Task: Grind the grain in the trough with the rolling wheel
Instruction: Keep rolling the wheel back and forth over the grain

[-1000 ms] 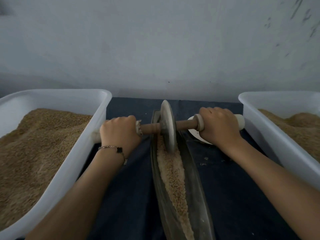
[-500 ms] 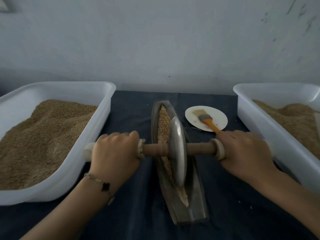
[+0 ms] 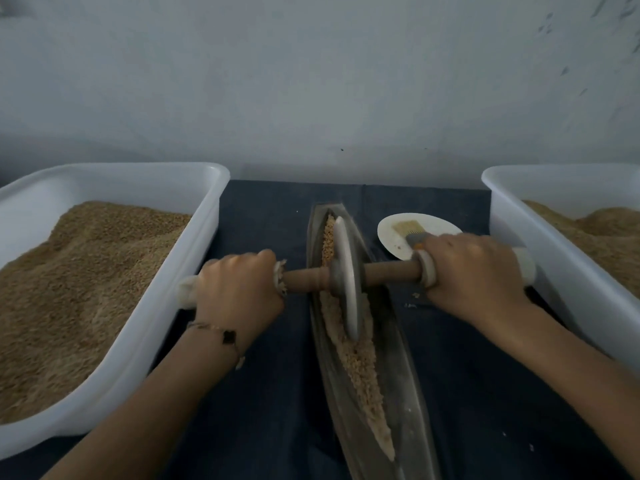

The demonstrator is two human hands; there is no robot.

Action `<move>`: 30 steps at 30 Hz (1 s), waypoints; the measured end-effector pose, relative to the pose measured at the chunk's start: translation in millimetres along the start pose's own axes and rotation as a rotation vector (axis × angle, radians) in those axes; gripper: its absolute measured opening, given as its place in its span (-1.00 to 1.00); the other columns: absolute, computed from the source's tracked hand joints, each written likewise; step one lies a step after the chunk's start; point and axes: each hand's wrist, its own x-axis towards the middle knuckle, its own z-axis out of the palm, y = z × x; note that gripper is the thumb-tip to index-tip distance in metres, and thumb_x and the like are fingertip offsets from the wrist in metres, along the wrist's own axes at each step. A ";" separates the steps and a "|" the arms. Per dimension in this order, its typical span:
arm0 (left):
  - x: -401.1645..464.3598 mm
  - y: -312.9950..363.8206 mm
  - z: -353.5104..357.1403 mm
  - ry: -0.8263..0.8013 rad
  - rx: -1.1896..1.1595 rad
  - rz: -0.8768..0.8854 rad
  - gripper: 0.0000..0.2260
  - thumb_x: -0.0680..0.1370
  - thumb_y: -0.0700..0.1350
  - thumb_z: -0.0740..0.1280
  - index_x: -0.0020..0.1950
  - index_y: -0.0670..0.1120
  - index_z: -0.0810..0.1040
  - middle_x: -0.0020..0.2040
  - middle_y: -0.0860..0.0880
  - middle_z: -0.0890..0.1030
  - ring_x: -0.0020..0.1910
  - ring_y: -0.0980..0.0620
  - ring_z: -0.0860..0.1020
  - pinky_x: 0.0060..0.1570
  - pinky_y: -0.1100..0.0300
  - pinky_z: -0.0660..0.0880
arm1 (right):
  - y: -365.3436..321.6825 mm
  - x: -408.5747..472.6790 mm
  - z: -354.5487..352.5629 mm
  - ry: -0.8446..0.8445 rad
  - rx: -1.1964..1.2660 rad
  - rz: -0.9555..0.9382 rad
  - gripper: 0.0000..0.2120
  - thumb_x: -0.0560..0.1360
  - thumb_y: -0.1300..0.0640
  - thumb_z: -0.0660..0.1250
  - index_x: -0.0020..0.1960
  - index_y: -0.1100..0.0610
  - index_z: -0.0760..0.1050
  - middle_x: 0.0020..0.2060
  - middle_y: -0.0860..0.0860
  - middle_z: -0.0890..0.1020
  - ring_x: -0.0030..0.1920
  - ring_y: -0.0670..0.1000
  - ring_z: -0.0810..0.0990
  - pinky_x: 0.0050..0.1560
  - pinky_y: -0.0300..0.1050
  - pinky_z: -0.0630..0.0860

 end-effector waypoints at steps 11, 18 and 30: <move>38.0 14.9 1.4 0.158 0.128 0.016 -0.84 0.51 -0.11 0.24 -0.21 -0.04 0.27 -0.32 0.03 0.34 -0.30 0.03 0.31 -0.21 0.15 0.20 | -19.7 41.8 38.9 -0.117 0.145 0.000 -0.75 0.29 0.15 0.38 -0.25 0.07 0.28 -0.36 0.05 0.54 -0.35 0.17 0.51 -0.38 -0.10 0.18; -13.4 8.2 -17.1 0.119 0.077 0.146 -0.78 0.50 0.03 0.24 -0.21 0.01 0.22 -0.33 0.11 0.30 -0.31 0.09 0.30 -0.22 0.19 0.21 | -34.7 -10.5 -3.1 -0.032 0.157 -0.016 -0.75 0.16 0.29 0.51 -0.29 0.18 0.45 -0.43 0.07 0.54 -0.45 0.14 0.47 -0.49 -0.09 0.31; -59.9 12.9 -39.1 -0.018 -0.062 0.329 -0.79 0.45 0.09 0.27 -0.22 0.09 0.25 -0.37 0.13 0.33 -0.39 0.15 0.33 -0.45 0.29 0.17 | -43.7 -47.1 -53.3 0.068 0.146 -0.171 -0.83 0.13 0.22 0.43 -0.37 0.10 0.44 -0.50 -0.03 0.45 -0.51 -0.01 0.38 -0.51 -0.14 0.29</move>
